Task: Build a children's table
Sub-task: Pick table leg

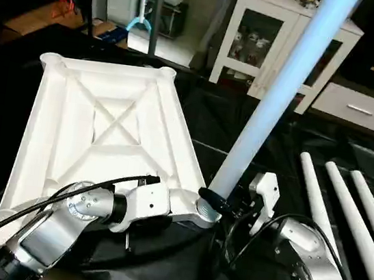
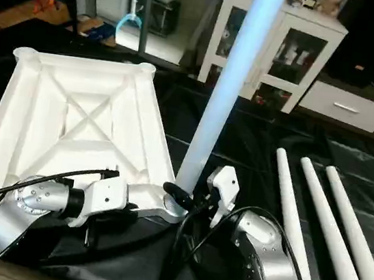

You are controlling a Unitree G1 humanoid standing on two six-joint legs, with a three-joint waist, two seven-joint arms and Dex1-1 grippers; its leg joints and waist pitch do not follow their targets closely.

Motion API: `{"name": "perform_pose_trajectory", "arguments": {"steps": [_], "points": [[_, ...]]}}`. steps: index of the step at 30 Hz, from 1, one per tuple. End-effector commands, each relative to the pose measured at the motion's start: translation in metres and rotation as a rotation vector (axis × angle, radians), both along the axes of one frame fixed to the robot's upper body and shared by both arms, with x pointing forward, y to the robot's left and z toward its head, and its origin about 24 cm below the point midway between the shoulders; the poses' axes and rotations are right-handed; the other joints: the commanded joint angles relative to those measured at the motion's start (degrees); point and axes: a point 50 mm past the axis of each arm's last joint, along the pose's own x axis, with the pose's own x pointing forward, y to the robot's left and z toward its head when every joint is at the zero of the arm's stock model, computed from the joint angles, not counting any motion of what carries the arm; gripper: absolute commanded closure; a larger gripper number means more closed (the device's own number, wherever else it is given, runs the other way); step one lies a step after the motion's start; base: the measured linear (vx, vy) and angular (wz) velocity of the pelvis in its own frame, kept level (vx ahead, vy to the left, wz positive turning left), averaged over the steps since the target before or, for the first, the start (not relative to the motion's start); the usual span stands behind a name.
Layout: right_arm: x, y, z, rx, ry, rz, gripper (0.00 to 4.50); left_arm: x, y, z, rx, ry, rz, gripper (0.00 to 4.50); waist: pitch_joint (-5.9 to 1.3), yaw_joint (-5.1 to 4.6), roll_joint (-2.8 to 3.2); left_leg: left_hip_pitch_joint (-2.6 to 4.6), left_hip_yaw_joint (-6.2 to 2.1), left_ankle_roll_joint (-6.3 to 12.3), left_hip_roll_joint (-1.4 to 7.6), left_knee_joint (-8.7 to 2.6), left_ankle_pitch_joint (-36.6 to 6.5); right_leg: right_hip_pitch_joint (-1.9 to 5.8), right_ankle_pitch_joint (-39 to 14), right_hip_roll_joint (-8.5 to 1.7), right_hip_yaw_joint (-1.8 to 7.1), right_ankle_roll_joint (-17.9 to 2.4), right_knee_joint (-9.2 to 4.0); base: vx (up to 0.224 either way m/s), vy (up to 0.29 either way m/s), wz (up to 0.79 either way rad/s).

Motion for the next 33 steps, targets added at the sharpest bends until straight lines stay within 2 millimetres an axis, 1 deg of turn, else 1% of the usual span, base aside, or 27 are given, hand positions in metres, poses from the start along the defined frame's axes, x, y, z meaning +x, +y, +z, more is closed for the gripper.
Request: {"name": "perform_pose_trajectory", "arguments": {"steps": [1,2,4,6,7,8,9,11,14,19,23,27,28,29,30,31,33], "points": [[-0.035,-0.046,-0.076,-0.198,0.441,-0.201,2.64,-0.009,-0.005,-0.007,-0.02,0.049,-0.047,4.46,0.34,-0.81,1.15,0.73,-3.89,-4.94,4.85,-6.68,-34.89,-1.77,-29.95,-2.89,1.72,-5.56,-5.21,0.0,0.0,0.0],[-0.036,-0.048,-0.077,-0.177,0.455,-0.221,2.64,-0.009,-0.005,-0.007,-0.02,0.048,-0.047,4.46,0.34,-0.82,1.22,0.72,-4.02,-5.2,4.9,-6.78,-35.52,-1.73,-29.87,-2.87,1.64,-5.43,-5.25,0.0,0.0,0.0],[-0.036,-0.049,-0.077,-0.168,0.462,-0.23,2.64,-0.009,-0.005,-0.007,-0.019,0.048,-0.047,4.46,0.29,-0.77,1.17,0.77,-3.96,-5.15,4.9,-6.79,-35.45,-1.78,-29.09,-2.85,1.7,-5.4,-5.24,0.0,0.0,0.0],[-0.034,-0.055,-0.076,-0.155,0.465,-0.267,2.64,-0.009,-0.005,-0.007,-0.019,0.048,-0.047,4.46,0.26,-0.7,1.16,0.86,-3.78,-4.97,4.85,-6.72,-35.18,-1.9,-28.88,-2.89,1.78,-5.42,-5.33,0.0,0.0,0.0],[-0.034,-0.056,-0.076,-0.154,0.459,-0.277,2.64,-0.009,-0.005,-0.007,-0.018,0.047,-0.048,4.46,0.27,-0.67,1.13,0.85,-3.76,-4.92,4.84,-6.69,-35.12,-1.91,-29.06,-2.92,1.8,-5.42,-5.35,0.0,0.0,0.0],[-0.033,-0.057,-0.075,-0.158,0.449,-0.277,2.64,-0.008,-0.005,-0.007,-0.018,0.046,-0.048,4.46,0.3,-0.61,1.26,0.87,-3.77,-4.91,4.85,-6.7,-35.17,-1.97,-29.61,-2.98,1.84,-5.31,-5.4,0.0,0.0,0.0],[-0.033,-0.057,-0.075,-0.158,0.449,-0.277,2.64,-0.008,-0.005,-0.007,-0.018,0.046,-0.048,4.46,0.33,-0.66,1.22,0.86,-3.78,-4.92,4.85,-6.71,-35.33,-2.01,-29.91,-2.95,1.83,-5.22,-5.46,0.0,0.0,0.0],[-0.033,-0.059,-0.071,-0.19,0.398,-0.252,2.64,-0.008,-0.005,-0.006,-0.018,0.043,-0.049,4.46,0.38,-0.67,1.24,0.9,-3.91,-5.06,4.87,-6.75,-36.06,-2.1,-31.03,-2.96,1.78,-4.85,-5.55,0.0,0.0,0.0],[-0.029,-0.058,-0.064,-0.186,0.335,-0.239,2.64,-0.007,-0.005,-0.006,-0.017,0.04,-0.049,4.46,0.36,-0.65,1.23,0.94,-3.93,-5.19,4.9,-6.78,-36.51,-2.19,-31.06,-2.96,1.8,-4.64,-5.59,0.0,0.0,0.0],[-0.017,-0.056,-0.05,-0.084,0.279,-0.288,2.64,-0.006,-0.004,-0.005,-0.014,0.034,-0.046,4.46,0.43,-0.6,1.24,0.86,-3.94,-5.03,4.88,-6.82,-36.78,-2.29,-31.67,-2.98,1.86,-4.46,-5.69,0.0,0.0,0.0],[-0.016,-0.055,-0.049,-0.075,0.269,-0.286,2.64,-0.006,-0.004,-0.005,-0.012,0.033,-0.042,4.49,0.3,-0.55,1.31,0.7,-3.9,-5.0,4.92,-6.85,-36.03,-2.29,-30.26,-2.93,1.9,-4.63,-5.58,0.0,0.0,0.0],[-0.017,-0.052,-0.048,-0.08,0.241,-0.276,2.64,-0.006,-0.003,-0.005,-0.008,0.03,-0.041,4.5,0.41,-0.6,1.38,0.62,-3.92,-5.13,4.93,-6.93,-36.52,-2.37,-30.68,-2.95,1.88,-4.59,-5.63,0.0,0.0,0.0],[-0.017,-0.052,-0.048,-0.083,0.234,-0.274,2.64,-0.005,-0.003,-0.005,-0.007,0.03,-0.041,4.5,0.38,-0.54,1.36,0.71,-3.86,-5.12,4.94,-6.86,-36.6,-2.48,-30.9,-3.01,1.9,-4.52,-5.68,0.0,0.0,0.0],[-0.017,-0.052,-0.048,-0.086,0.224,-0.277,2.64,-0.005,-0.003,-0.005,-0.006,0.029,-0.041,4.5,0.42,-0.57,1.33,0.64,-3.89,-5.05,4.93,-6.87,-36.64,-2.45,-31.13,-3.03,1.91,-4.51,-5.73,0.0,0.0,0.0],[-0.017,-0.052,-0.048,-0.087,0.219,-0.278,2.64,-0.005,-0.003,-0.005,-0.006,0.028,-0.041,4.5,0.44,-0.53,1.59,0.64,-3.94,-5.08,4.92,-6.9,-36.78,-2.47,-31.23,-3.04,1.93,-4.5,-5.72,0.0,0.0,0.0],[-0.016,-0.052,-0.047,-0.093,0.208,-0.279,2.64,-0.005,-0.002,-0.005,-0.005,0.028,-0.04,4.5,0.44,-0.59,1.45,0.6,-3.96,-5.08,4.95,-6.93,-36.94,-2.44,-31.48,-3.01,1.91,-4.4,-5.75,0.0,0.0,0.0],[-0.016,-0.051,-0.046,-0.107,0.185,-0.273,2.64,-0.005,-0.002,-0.004,-0.005,0.026,-0.04,4.5,0.47,-0.58,1.47,0.62,-3.96,-5.12,4.96,-6.95,-37.17,-2.49,-31.56,-2.98,1.89,-4.35,-5.76,0.0,0.0,0.0]]}}
